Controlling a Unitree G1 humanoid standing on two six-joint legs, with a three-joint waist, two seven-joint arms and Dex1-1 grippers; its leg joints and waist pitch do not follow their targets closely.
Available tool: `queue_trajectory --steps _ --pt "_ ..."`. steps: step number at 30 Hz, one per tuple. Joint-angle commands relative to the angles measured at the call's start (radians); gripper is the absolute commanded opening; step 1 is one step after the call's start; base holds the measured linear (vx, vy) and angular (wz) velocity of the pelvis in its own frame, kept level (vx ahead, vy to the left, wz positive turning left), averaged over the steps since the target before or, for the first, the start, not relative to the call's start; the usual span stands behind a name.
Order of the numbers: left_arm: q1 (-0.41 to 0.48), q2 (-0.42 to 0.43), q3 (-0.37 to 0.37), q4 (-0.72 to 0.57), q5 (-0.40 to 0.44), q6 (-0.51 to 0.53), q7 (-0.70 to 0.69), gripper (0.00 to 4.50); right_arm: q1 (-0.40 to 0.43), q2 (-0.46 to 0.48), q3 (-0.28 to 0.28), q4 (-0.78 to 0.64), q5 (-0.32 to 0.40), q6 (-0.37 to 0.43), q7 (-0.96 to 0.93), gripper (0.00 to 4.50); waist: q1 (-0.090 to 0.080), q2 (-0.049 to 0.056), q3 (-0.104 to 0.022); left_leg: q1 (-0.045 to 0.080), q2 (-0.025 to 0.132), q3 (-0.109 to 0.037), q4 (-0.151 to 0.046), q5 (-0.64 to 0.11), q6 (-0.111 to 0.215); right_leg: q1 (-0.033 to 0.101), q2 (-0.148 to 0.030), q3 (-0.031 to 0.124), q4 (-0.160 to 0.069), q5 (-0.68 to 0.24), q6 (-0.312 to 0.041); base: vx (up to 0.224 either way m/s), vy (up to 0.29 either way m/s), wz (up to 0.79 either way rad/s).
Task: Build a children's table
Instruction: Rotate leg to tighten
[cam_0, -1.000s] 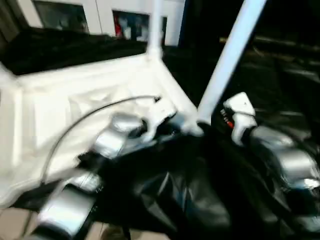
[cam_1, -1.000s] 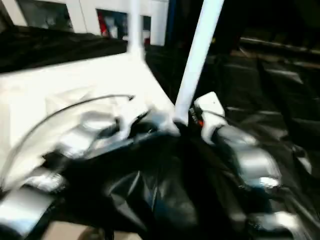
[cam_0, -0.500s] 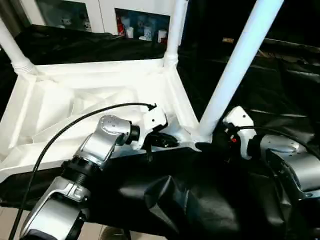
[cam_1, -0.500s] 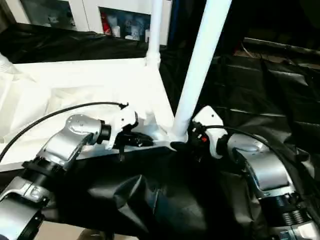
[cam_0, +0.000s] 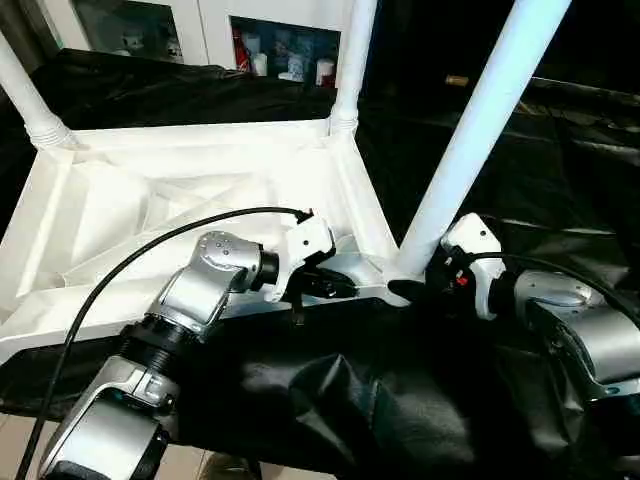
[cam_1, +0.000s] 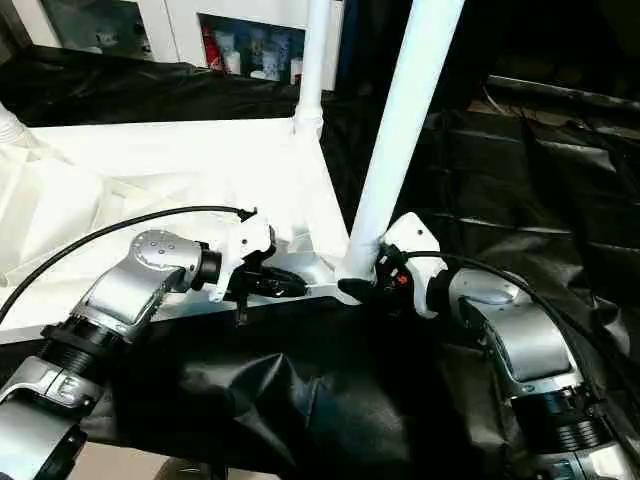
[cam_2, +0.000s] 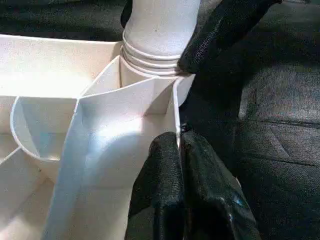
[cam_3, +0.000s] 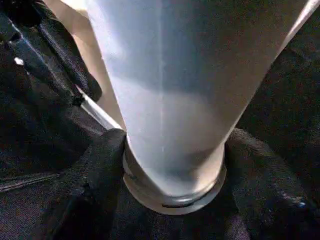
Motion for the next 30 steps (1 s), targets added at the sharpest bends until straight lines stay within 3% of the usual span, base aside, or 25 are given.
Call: queue_trajectory --steps 1,6,8,11,13,14,15,17,21,24,25,30 --pt "0.008 -0.009 -0.014 -0.04 -0.025 0.001 -0.029 0.0 0.01 0.002 0.004 -0.01 0.007 0.002 -0.004 2.71 0.0 -0.009 -0.075 0.044 0.013 -0.008 -0.054 -0.209 0.056 0.048 -0.003 0.009 -0.047 -0.179 -0.217 0.0 0.0 0.0" --pt "-0.005 -0.035 -0.012 0.002 0.007 0.002 0.044 0.0 0.019 0.071 -0.018 0.024 -0.004 0.028 -0.104 2.67 -0.001 -0.011 -0.076 0.044 0.012 -0.007 -0.053 -0.205 0.056 0.048 -0.002 0.009 -0.046 -0.175 -0.22 0.0 0.0 0.0" --pt "-0.012 -0.046 -0.011 0.019 0.02 0.004 0.076 0.0 0.016 0.096 -0.028 0.038 -0.007 0.037 -0.14 2.67 -0.005 -0.012 -0.074 0.042 0.01 -0.008 -0.055 -0.226 0.046 0.045 -0.003 0.008 -0.052 -0.224 -0.208 0.0 0.0 0.0" --pt "-0.09 -0.155 0.036 0.168 0.08 0.052 0.36 0.0 -0.035 0.296 -0.111 0.175 -0.042 0.058 -0.448 2.66 -0.013 -0.014 -0.074 0.043 0.009 -0.012 -0.059 -0.302 -0.001 0.034 -0.006 0.009 -0.065 -0.362 -0.169 -0.017 0.002 0.0" --pt "-0.106 -0.178 0.051 0.194 0.08 0.064 0.409 0.0 -0.049 0.334 -0.13 0.205 -0.044 0.052 -0.506 2.66 -0.016 -0.015 -0.074 0.047 0.006 -0.016 -0.062 -0.344 -0.033 0.03 -0.006 0.006 -0.073 -0.421 -0.152 -0.058 0.006 -0.01" --pt "-0.12 -0.197 0.061 0.216 0.081 0.072 0.449 0.0 -0.063 0.37 -0.147 0.232 -0.041 0.04 -0.554 2.66 -0.016 -0.015 -0.074 0.049 0.006 -0.018 -0.064 -0.36 -0.036 0.031 -0.007 0.004 -0.077 -0.443 -0.141 -0.056 0.009 -0.01" --pt "-0.142 -0.226 0.075 0.249 0.084 0.078 0.513 0.0 -0.088 0.427 -0.17 0.273 -0.034 0.02 -0.625 2.66 -0.017 -0.009 -0.073 0.049 0.007 -0.022 -0.066 -0.393 -0.04 0.026 -0.008 0.004 -0.082 -0.466 -0.121 -0.056 0.009 -0.01" --pt "-0.169 -0.264 0.086 0.288 0.088 0.079 0.57 0.0 -0.127 0.5 -0.179 0.327 -0.044 -0.02 -0.705 2.66 -0.021 -0.011 -0.075 0.052 0.004 -0.026 -0.067 -0.428 -0.055 0.024 -0.005 -0.001 -0.087 -0.491 -0.103 0.0 0.0 0.0" --pt "-0.183 -0.28 0.076 0.302 0.096 0.049 0.557 0.0 -0.166 0.538 -0.156 0.345 -0.07 -0.058 -0.701 2.66 -0.025 -0.01 -0.073 0.048 0.002 -0.028 -0.07 -0.45 -0.049 0.024 -0.005 -0.004 -0.094 -0.5 -0.075 0.0 0.0 0.0" --pt "-0.183 -0.276 0.067 0.307 0.1 0.031 0.534 0.0 -0.171 0.537 -0.151 0.339 -0.074 -0.08 -0.677 2.66 -0.025 -0.012 -0.073 0.046 0.003 -0.027 -0.071 -0.436 -0.042 0.025 -0.004 -0.002 -0.092 -0.476 -0.076 0.0 0.0 0.0" --pt "-0.175 -0.267 0.06 0.301 0.098 0.027 0.512 0.0 -0.165 0.525 -0.157 0.323 -0.058 -0.09 -0.654 3.21 -0.025 -0.013 -0.074 0.045 0.004 -0.026 -0.071 -0.424 -0.035 0.026 -0.005 -0.001 -0.089 -0.456 -0.082 0.0 0.0 0.0" --pt "-0.166 -0.246 0.047 0.296 0.09 0.009 0.455 0.0 -0.16 0.474 -0.162 0.298 -0.056 -0.111 -0.611 3.7 -0.027 -0.014 -0.075 0.04 0.005 -0.025 -0.072 -0.4 -0.021 0.032 -0.006 -0.001 -0.084 -0.427 -0.092 0.0 0.0 0.0"
